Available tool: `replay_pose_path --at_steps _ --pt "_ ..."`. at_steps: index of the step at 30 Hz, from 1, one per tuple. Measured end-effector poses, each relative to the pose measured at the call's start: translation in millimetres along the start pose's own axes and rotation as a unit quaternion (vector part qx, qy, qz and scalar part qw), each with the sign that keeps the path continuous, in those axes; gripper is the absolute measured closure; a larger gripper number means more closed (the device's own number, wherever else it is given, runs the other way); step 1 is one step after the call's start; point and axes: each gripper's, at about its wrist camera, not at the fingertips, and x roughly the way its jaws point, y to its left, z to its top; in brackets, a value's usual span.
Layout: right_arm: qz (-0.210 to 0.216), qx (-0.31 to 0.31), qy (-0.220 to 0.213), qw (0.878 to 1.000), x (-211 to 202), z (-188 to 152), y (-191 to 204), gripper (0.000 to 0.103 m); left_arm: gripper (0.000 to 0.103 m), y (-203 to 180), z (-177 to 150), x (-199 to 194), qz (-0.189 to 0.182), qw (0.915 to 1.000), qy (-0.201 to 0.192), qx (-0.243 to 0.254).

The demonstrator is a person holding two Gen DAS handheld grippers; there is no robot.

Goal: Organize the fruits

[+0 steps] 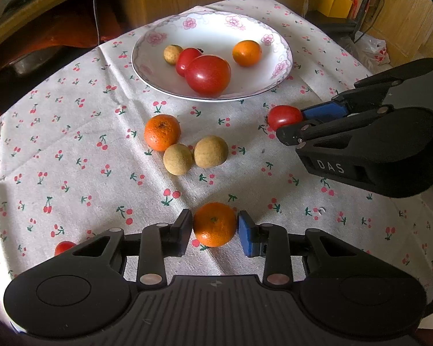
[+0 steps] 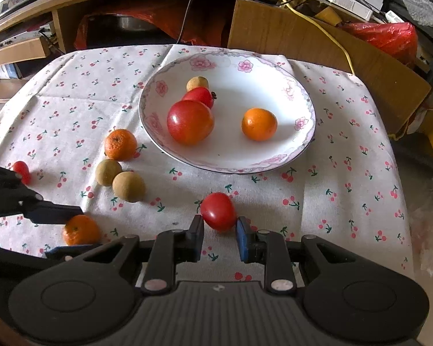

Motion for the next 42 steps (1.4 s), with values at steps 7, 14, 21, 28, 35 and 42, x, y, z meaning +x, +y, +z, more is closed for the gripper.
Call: replay_pose_path --at_steps 7,14,21,28,35,42 --pt "0.006 0.010 0.001 1.000 -3 -1 -3 0.083 0.060 0 0 -2 -0.003 1.0000 0.000 0.002" --pt "0.012 0.025 0.005 1.000 -3 -4 -8 0.083 0.052 0 -4 0 -0.003 1.0000 -0.004 0.006" --pt "0.018 0.031 0.006 0.999 -4 -5 -11 0.083 0.060 -2 -8 -3 0.001 1.0000 -0.002 0.008" --pt "0.020 0.031 0.000 0.999 -8 -5 -11 0.083 0.063 -1 -6 -8 -0.002 1.0000 -0.003 0.003" --pt "0.025 0.033 -0.010 0.999 -15 -4 -10 0.083 0.063 4 6 -18 0.002 0.9997 -0.025 -0.009" --pt "0.029 0.037 -0.022 0.999 -23 -1 -11 0.083 0.063 3 20 -24 0.004 0.9990 -0.043 -0.012"
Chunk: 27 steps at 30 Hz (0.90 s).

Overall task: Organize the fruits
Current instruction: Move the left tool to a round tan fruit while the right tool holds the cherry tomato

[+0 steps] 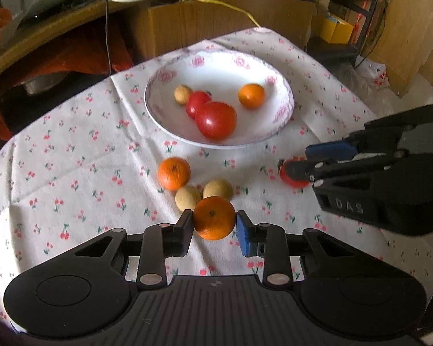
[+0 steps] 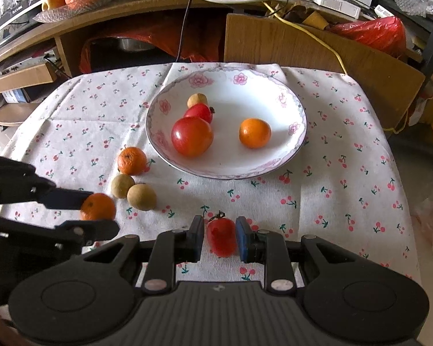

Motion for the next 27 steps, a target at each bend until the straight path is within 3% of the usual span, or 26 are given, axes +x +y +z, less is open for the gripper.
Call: replay_pose_path --at_steps 21,27 --pt "0.011 0.028 -0.047 0.998 -21 19 -12 0.083 0.063 1 29 -5 0.002 0.9994 -0.033 -0.007" --pt "0.030 0.029 -0.021 0.999 -16 17 -17 0.083 0.062 -2 21 0 -0.006 0.9998 -0.017 0.000"
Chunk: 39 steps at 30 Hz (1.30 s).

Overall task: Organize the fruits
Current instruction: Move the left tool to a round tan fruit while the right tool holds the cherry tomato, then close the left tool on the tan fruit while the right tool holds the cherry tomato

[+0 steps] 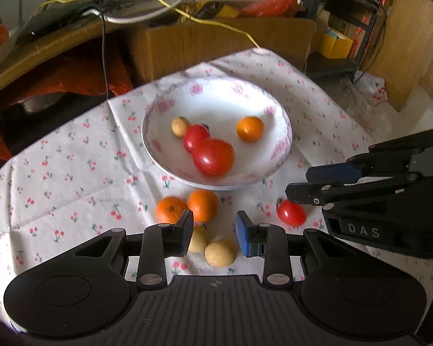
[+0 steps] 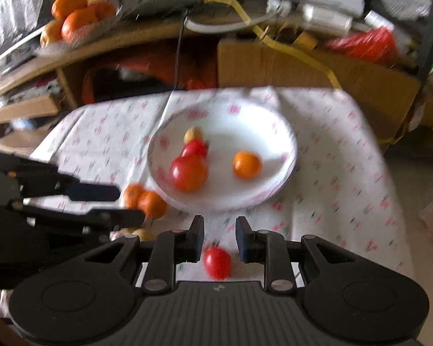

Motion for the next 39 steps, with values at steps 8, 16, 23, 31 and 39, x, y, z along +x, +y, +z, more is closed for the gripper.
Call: replay_pose_path --at_steps 8,16,23,31,39 --pt "0.006 -0.013 0.042 0.999 19 -18 -4 0.082 0.061 -7 -20 10 -0.015 0.9993 0.029 0.016" --pt "-0.003 -0.039 0.055 0.998 40 -24 6 0.080 0.056 2 -35 16 -0.009 0.9988 0.049 0.005" --pt "-0.013 -0.036 0.054 0.998 40 -25 8 0.081 0.057 -4 -40 22 -0.009 0.9978 0.064 0.015" --pt "-0.011 -0.038 0.060 0.997 39 -27 8 0.081 0.049 0 -53 15 -0.008 0.9978 0.061 0.025" --pt "-0.016 -0.045 0.055 0.997 37 -27 14 0.081 0.050 2 -60 11 0.002 0.9977 0.062 0.026"
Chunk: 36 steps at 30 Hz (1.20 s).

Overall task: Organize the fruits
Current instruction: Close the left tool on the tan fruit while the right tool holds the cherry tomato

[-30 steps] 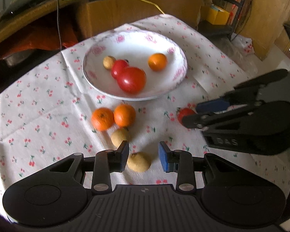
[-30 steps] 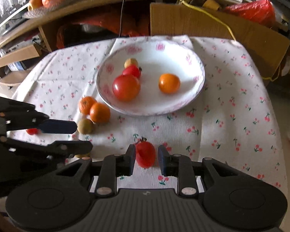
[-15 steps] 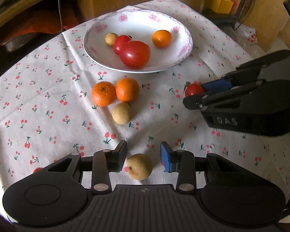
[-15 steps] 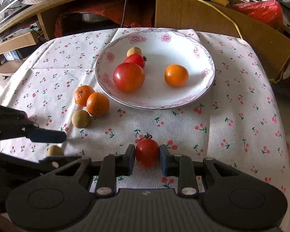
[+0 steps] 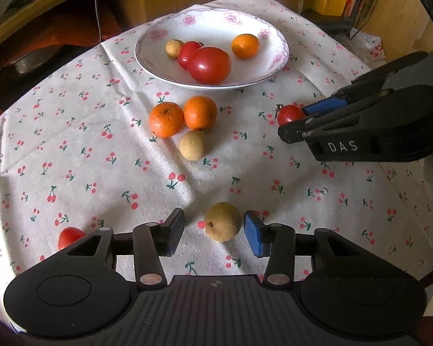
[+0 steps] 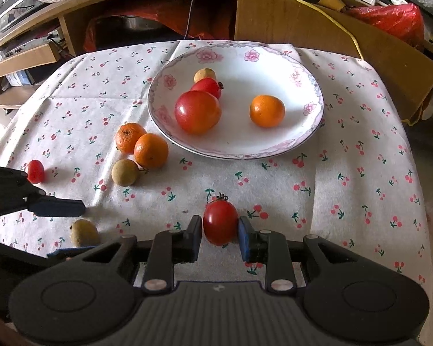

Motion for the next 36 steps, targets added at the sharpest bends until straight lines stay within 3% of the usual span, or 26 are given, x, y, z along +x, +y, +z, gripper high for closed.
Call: replay_pose_path --at_steps 6,10,16,21,28,36 --pt "0.000 -0.003 -0.003 1.000 -2 -1 3 0.081 0.065 -5 1 -1 -0.002 1.0000 -0.001 0.002" --pt "-0.002 -0.002 -0.006 1.000 -4 -2 4 0.081 0.069 -7 1 -1 -0.005 1.0000 0.001 0.005" --pt "0.000 0.007 -0.021 1.000 -12 0 0 0.083 0.069 0 7 -4 -0.016 0.9998 -0.003 -0.013" --pt "0.006 0.012 -0.034 0.999 -17 3 -2 0.093 0.069 1 16 -10 -0.018 0.9995 -0.018 -0.018" --pt "0.032 0.025 -0.027 0.999 -17 3 -12 0.093 0.069 3 18 -5 -0.021 0.9995 -0.011 -0.021" --pt "0.030 0.013 -0.031 0.999 -17 3 -9 0.093 0.069 4 19 -6 -0.029 0.9993 -0.010 -0.023"
